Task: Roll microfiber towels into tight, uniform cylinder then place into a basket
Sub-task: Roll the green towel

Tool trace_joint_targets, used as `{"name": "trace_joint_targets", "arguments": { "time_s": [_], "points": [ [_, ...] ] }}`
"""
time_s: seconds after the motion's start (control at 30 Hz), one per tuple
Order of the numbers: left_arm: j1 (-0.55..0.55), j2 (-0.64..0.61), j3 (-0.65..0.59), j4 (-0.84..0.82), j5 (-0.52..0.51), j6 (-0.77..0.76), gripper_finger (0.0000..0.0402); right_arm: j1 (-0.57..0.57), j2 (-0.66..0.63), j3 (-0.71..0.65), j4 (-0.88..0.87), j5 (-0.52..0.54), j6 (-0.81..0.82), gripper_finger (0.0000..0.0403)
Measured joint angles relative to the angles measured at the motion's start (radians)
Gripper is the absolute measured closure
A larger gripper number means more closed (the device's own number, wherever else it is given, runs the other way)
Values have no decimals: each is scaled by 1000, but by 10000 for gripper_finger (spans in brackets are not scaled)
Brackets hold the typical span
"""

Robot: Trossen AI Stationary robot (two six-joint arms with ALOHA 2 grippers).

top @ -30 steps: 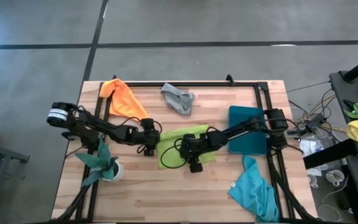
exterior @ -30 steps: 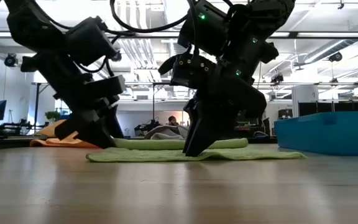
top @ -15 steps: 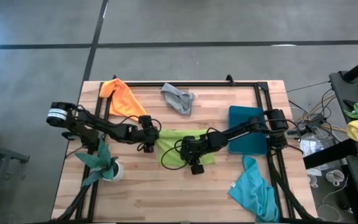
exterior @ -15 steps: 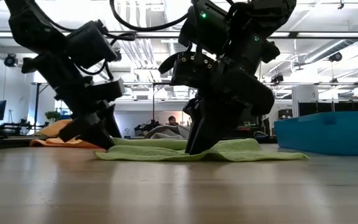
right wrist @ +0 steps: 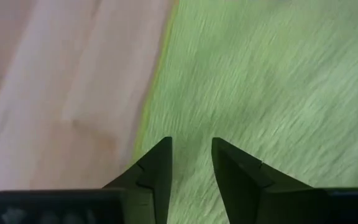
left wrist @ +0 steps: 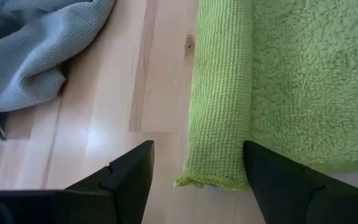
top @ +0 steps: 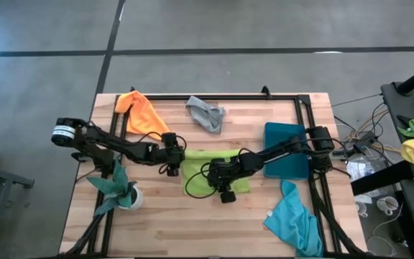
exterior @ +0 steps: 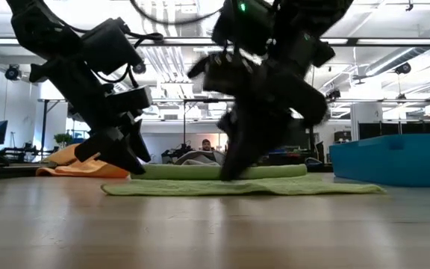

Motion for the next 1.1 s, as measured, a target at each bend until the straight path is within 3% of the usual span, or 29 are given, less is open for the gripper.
{"name": "trace_joint_targets", "arguments": {
  "time_s": [0.3, 0.53, 1.1],
  "points": [
    [-1, 23, -3, 16, 48, 0, 171, -1, 80, 25, 209, 10, 19, 301],
    [1, 82, 7, 76, 11, 66, 171, 5, 156, 75, 181, -20, 66, 314],
    [1, 36, 2, 50, 29, 71, 171, 8, 139, 67, 136, -46, 54, 314]
  ]
}}
